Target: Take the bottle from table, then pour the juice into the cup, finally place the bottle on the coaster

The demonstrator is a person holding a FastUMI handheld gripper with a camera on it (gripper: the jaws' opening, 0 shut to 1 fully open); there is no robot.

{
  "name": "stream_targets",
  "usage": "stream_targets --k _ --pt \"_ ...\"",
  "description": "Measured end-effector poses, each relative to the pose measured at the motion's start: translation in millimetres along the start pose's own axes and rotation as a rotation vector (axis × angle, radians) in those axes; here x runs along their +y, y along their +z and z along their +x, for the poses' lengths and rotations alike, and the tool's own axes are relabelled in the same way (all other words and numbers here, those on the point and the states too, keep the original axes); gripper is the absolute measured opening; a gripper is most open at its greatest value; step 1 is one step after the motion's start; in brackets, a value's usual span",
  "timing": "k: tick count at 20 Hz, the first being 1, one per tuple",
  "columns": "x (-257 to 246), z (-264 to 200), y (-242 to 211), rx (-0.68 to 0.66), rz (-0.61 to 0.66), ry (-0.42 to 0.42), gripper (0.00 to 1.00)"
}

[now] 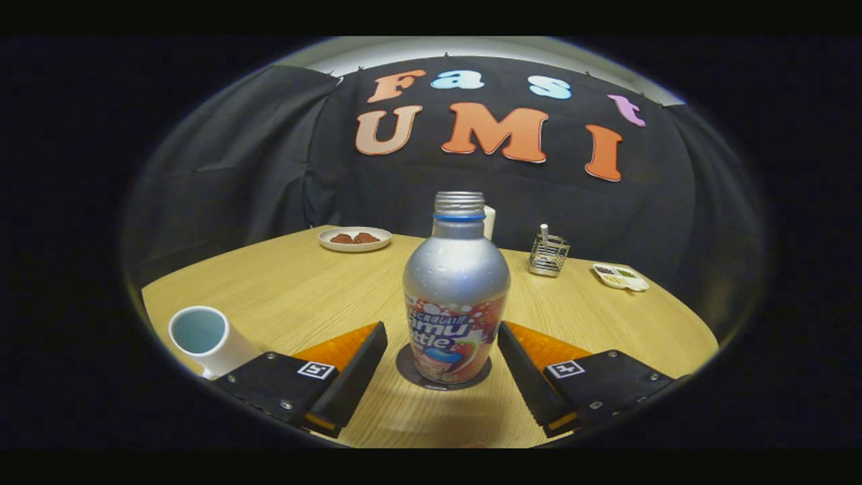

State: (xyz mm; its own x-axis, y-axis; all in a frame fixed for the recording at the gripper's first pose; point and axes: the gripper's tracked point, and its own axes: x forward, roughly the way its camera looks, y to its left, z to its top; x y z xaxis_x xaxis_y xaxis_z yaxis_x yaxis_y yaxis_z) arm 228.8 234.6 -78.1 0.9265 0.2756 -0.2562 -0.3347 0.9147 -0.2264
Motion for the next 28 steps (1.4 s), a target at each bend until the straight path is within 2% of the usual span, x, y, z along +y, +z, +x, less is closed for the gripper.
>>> stream_targets --k 5,13,19,28 --pt "-28 -46 19 -0.065 0.086 0.007 0.99" --pt "-66 -113 14 -0.11 0.149 -0.016 0.99" --pt "-97 -156 27 -0.157 0.09 -0.084 0.99" --pt "-104 -184 29 -0.179 0.094 -0.086 0.98"
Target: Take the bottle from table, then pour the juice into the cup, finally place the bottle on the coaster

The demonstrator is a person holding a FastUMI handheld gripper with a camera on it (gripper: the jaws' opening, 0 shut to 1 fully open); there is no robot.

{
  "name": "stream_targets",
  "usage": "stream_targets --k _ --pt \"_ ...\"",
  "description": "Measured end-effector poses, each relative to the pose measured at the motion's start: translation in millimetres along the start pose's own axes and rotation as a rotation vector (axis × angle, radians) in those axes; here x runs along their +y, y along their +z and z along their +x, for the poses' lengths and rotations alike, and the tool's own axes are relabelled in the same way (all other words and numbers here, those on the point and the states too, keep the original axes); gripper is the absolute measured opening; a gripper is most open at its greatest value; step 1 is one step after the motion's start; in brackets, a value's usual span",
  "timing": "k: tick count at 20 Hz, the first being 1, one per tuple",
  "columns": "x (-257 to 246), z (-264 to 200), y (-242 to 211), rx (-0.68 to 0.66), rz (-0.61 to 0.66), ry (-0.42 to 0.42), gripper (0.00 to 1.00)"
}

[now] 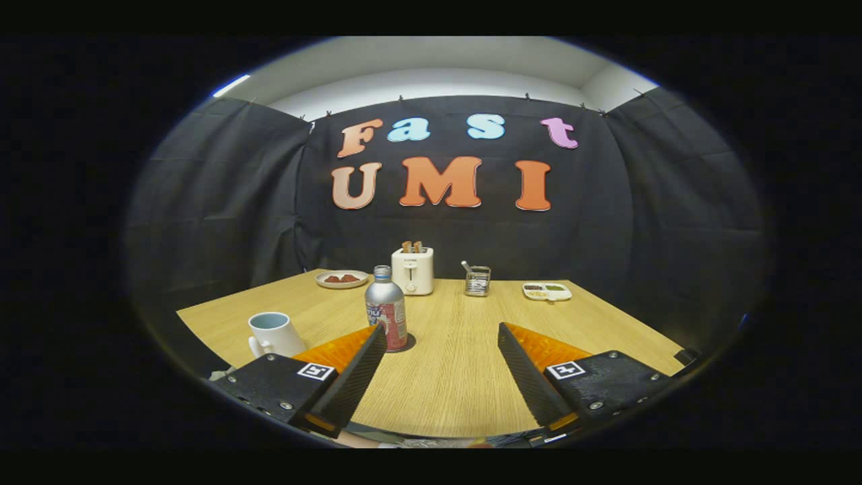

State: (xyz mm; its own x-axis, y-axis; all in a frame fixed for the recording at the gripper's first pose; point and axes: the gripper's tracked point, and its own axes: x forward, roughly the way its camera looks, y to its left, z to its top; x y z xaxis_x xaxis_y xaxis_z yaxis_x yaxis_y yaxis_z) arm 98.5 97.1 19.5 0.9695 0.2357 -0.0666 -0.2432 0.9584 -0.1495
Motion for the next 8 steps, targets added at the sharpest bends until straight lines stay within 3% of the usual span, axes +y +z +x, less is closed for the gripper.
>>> stream_targets --k 8 --pt "-10.8 -2.9 -5.4 0.004 0.034 -0.021 0.99"
